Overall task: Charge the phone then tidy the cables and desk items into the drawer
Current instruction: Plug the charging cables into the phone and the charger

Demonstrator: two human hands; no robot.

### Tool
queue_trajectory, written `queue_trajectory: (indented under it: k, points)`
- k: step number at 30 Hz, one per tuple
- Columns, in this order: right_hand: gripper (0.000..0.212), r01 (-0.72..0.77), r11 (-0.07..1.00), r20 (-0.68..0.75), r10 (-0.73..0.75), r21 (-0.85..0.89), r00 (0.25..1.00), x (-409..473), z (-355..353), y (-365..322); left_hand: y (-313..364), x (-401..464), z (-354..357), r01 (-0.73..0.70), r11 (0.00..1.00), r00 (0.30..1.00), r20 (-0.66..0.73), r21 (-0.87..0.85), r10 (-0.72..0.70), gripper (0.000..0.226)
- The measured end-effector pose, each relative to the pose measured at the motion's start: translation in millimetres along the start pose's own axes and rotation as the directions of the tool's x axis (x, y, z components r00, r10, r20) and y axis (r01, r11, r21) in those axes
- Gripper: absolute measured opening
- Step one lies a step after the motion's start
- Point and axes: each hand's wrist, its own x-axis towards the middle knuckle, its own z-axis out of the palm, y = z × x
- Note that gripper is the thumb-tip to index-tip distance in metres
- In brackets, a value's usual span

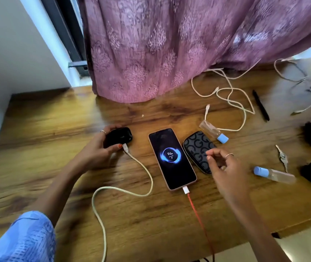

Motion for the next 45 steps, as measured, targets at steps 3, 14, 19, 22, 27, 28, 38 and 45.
queue_trajectory:
  k: [3,14,19,22,27,28,38,45]
  points:
    - [0.013,0.063,0.997,-0.024,-0.064,-0.041,0.998,7.3,-1.0,11.2,-5.7,7.0,2.0,0.001,0.998,1.000,-0.011,0.057,-0.001,0.056]
    - [0.014,0.162,0.984,-0.024,-0.164,-0.069,0.986,32.2,-1.8,27.4,-6.7,11.1,1.0,0.046,0.996,0.999,0.012,0.070,-0.047,0.056]
    - [0.014,0.173,0.983,-0.022,-0.175,-0.065,0.984,35.3,-2.3,31.0,-5.5,11.2,2.4,0.077,0.997,0.997,-0.019,0.023,-0.077,0.062]
    - [0.014,0.184,0.982,-0.011,-0.185,-0.051,0.983,34.2,-3.4,31.3,-5.6,11.5,4.1,0.093,0.996,0.995,-0.047,0.001,-0.093,0.062]
    - [0.013,0.192,0.981,-0.018,-0.192,-0.013,0.981,24.4,-9.8,28.9,-5.0,10.1,6.3,0.104,0.992,0.992,-0.059,-0.070,-0.108,0.063]
    - [0.013,0.200,0.980,-0.024,-0.200,-0.002,0.980,21.8,-11.3,28.5,-6.7,9.8,6.7,0.111,0.991,0.992,-0.059,-0.076,-0.116,0.064]
    - [0.012,0.203,0.979,-0.128,-0.204,-0.020,0.971,-25.1,-34.6,27.0,4.8,3.3,11.9,0.173,0.975,0.981,-0.068,-0.138,-0.184,0.075]
    - [0.019,0.176,0.978,-0.169,-0.193,-0.111,0.967,-64.2,-48.4,36.0,51.1,-0.3,44.6,0.037,0.961,0.948,-0.315,0.276,0.054,0.070]
